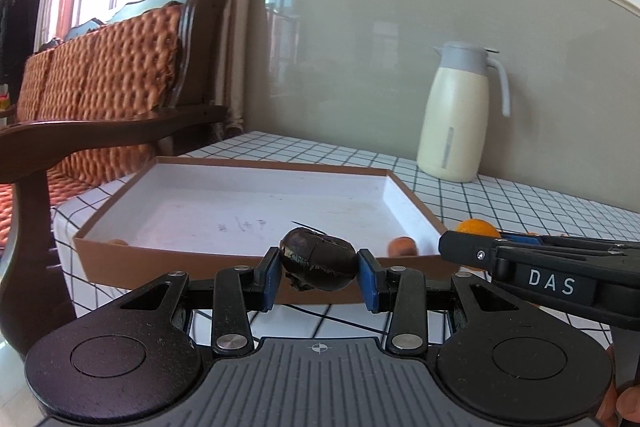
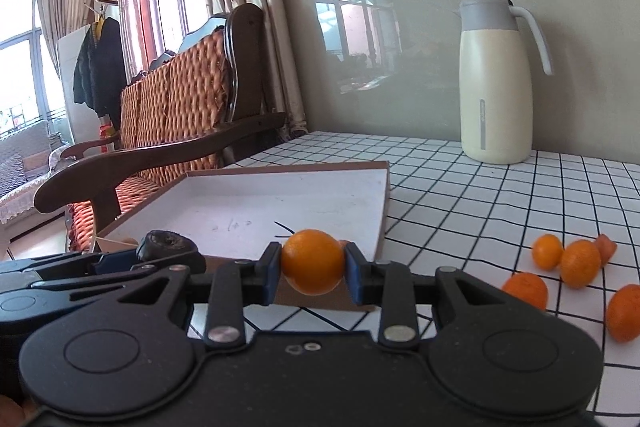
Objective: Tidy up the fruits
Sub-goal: 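Carry the dark purple fruit and the tangerine over the white box, then open both tools to drop the fruits into the box, then move both open tools away from the box to the loose fruit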
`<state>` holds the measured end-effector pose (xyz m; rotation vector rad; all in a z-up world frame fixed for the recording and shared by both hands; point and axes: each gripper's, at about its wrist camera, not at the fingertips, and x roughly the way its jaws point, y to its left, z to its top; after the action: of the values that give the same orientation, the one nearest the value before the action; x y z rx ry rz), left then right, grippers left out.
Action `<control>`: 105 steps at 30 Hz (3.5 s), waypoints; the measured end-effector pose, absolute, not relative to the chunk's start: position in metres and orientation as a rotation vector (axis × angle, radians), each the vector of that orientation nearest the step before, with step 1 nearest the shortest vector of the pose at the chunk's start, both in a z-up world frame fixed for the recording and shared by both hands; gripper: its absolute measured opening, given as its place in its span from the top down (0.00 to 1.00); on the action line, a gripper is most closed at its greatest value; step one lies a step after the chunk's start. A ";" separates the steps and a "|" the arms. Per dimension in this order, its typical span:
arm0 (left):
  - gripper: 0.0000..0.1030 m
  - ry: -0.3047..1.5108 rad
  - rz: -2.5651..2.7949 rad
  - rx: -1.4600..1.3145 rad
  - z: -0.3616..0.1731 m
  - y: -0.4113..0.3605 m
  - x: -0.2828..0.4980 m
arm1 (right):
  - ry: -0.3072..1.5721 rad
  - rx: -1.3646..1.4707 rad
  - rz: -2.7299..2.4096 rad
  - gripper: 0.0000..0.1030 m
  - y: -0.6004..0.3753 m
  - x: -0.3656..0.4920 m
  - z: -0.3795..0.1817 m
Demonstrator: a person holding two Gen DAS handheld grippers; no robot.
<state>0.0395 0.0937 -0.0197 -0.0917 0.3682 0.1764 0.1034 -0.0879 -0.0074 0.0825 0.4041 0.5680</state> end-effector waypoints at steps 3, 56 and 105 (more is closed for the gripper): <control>0.61 0.357 0.196 -0.100 -0.019 0.102 0.039 | 0.391 0.081 0.570 0.76 -0.083 0.104 -0.007; 0.61 0.432 0.454 -0.162 -0.033 0.232 0.111 | 0.402 0.093 0.394 0.46 -0.028 0.190 -0.025; 0.00 0.273 0.071 0.052 0.002 0.013 0.069 | 0.358 0.214 0.115 0.50 -0.239 0.102 -0.006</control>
<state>0.0689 0.0135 0.0018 0.0523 0.2726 0.0710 0.1024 -0.2386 -0.0064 0.2135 0.3579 0.1154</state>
